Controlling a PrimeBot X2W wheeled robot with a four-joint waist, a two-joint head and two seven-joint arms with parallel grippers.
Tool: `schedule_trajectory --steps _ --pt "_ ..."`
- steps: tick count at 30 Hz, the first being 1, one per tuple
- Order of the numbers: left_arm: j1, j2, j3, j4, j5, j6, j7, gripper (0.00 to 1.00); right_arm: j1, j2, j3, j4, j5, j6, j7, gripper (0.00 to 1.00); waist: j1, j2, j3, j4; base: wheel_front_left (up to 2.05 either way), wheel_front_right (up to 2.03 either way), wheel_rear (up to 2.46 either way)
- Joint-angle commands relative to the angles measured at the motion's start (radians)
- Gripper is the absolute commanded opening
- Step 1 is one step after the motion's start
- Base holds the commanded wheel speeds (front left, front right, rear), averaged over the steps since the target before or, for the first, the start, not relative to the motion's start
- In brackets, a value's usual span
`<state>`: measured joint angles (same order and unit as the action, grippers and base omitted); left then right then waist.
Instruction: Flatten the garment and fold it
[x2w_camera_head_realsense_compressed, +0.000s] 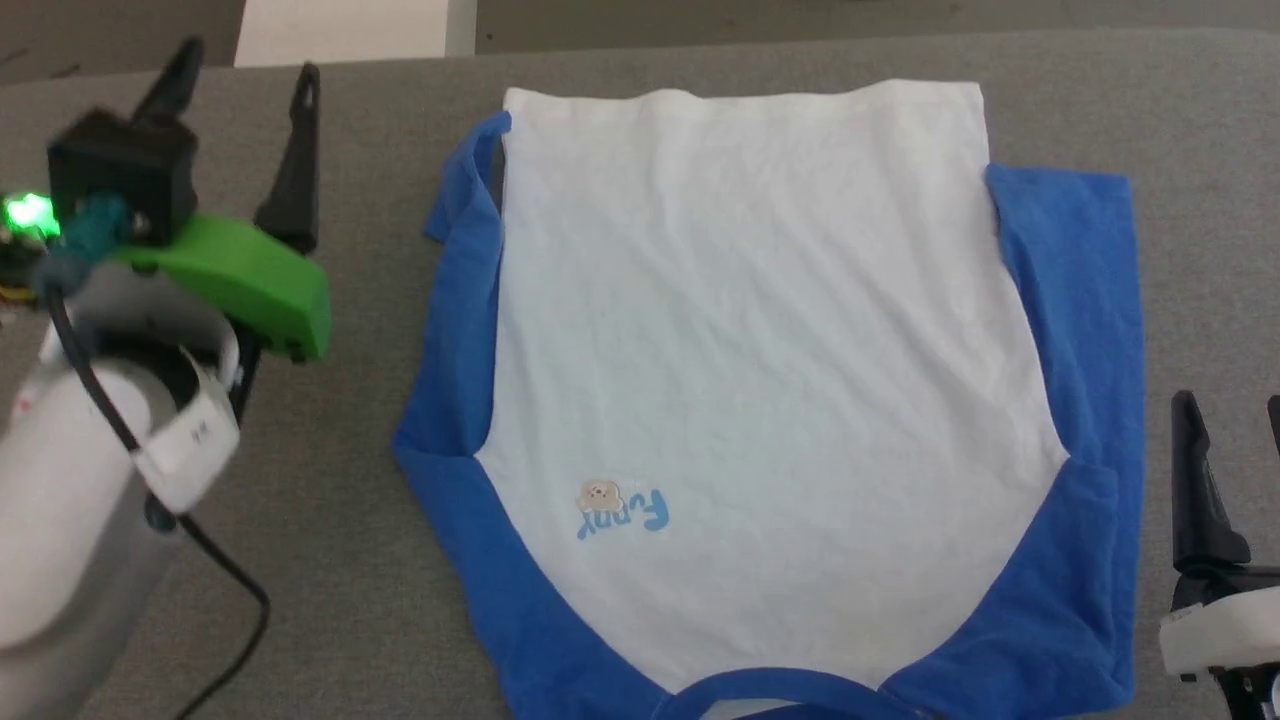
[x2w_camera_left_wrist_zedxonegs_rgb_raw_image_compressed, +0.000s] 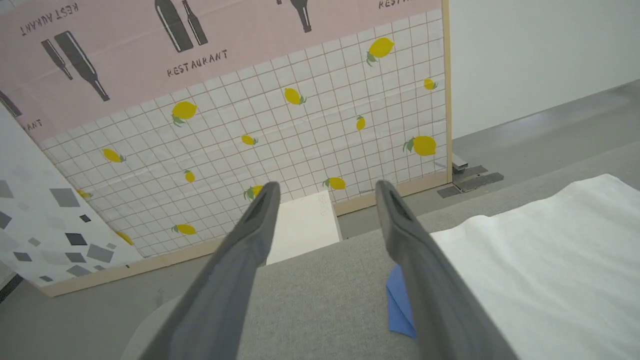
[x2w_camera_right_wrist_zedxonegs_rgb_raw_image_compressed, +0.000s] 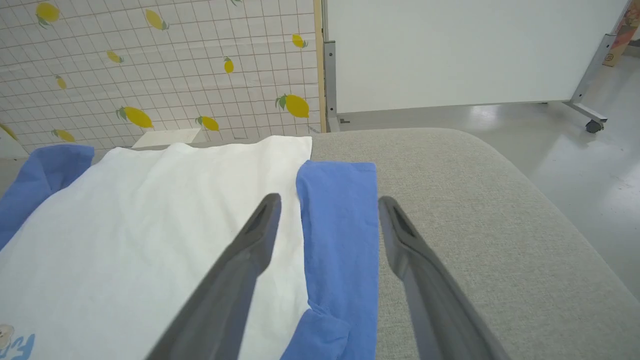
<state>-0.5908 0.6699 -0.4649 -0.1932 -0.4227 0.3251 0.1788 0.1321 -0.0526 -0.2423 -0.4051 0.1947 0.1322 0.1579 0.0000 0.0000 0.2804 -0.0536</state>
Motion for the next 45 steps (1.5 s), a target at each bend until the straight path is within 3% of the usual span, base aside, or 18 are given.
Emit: schedule_trajectory --steps 1,8,11,18,21,29,30,31,32,33,45 --pt "-0.066 0.005 -0.002 0.038 -0.019 -0.035 0.029 1.0 -0.031 0.002 0.005 0.003 0.005 -0.002 -0.008 1.0 0.0 0.0 0.115 -0.014 0.0 0.0 0.0" --pt "-0.304 -0.03 -0.046 0.208 -0.064 -0.148 0.198 1.0 -0.1 -0.012 0.02 0.029 0.018 -0.002 -0.018 1.0 0.0 0.0 0.234 -0.042 0.0 0.0 0.0" --pt "-0.362 -0.054 -0.071 0.259 -0.075 -0.175 0.256 1.0 -0.118 -0.013 0.027 0.046 0.022 -0.002 -0.024 1.0 0.0 0.0 0.263 -0.049 0.0 0.0 0.0" --pt "-0.429 -0.087 -0.115 0.33 -0.098 -0.208 0.375 1.0 -0.145 -0.017 0.04 0.074 0.028 -0.002 -0.033 1.0 0.0 0.0 0.312 -0.058 0.0 0.0 0.0" --pt "-0.442 -0.086 -0.146 0.359 -0.104 -0.222 0.451 1.0 -0.164 -0.024 0.049 0.089 0.032 -0.002 -0.038 1.0 0.0 0.0 0.338 -0.062 0.0 0.0 0.0" --pt "-0.425 -0.075 -0.176 0.391 -0.118 -0.228 0.526 1.0 -0.185 -0.036 0.054 0.102 0.041 -0.002 -0.039 1.0 0.0 0.0 0.368 -0.068 0.0 0.0 0.0" --pt "-0.423 -0.072 -0.177 0.395 -0.116 -0.226 0.527 0.69 -0.187 -0.037 0.054 0.103 0.041 -0.002 -0.039 1.0 0.0 0.0 0.371 -0.069 0.0 0.0 0.0" --pt "-0.421 -0.069 -0.178 0.4 -0.116 -0.226 0.527 0.69 -0.19 -0.039 0.054 0.104 0.043 -0.002 -0.04 1.0 0.0 0.0 0.374 -0.07 0.0 0.0 0.0" --pt "-0.419 -0.067 -0.178 0.403 -0.117 -0.226 0.527 0.04 -0.191 -0.04 0.054 0.104 0.043 -0.002 -0.04 1.0 0.0 0.0 0.376 -0.071 0.0 0.0 0.0" --pt "-0.417 -0.063 -0.177 0.406 -0.118 -0.227 0.523 0.0 -0.192 -0.041 0.053 0.105 0.044 -0.002 -0.04 1.0 0.0 0.0 0.378 -0.072 0.0 0.0 0.0" --pt "-0.413 -0.073 -0.113 0.434 -0.135 -0.19 0.377 0.0 -0.183 -0.044 0.049 0.119 0.037 -0.002 -0.037 1.0 0.0 0.0 0.315 -0.046 0.0 0.0 0.0"
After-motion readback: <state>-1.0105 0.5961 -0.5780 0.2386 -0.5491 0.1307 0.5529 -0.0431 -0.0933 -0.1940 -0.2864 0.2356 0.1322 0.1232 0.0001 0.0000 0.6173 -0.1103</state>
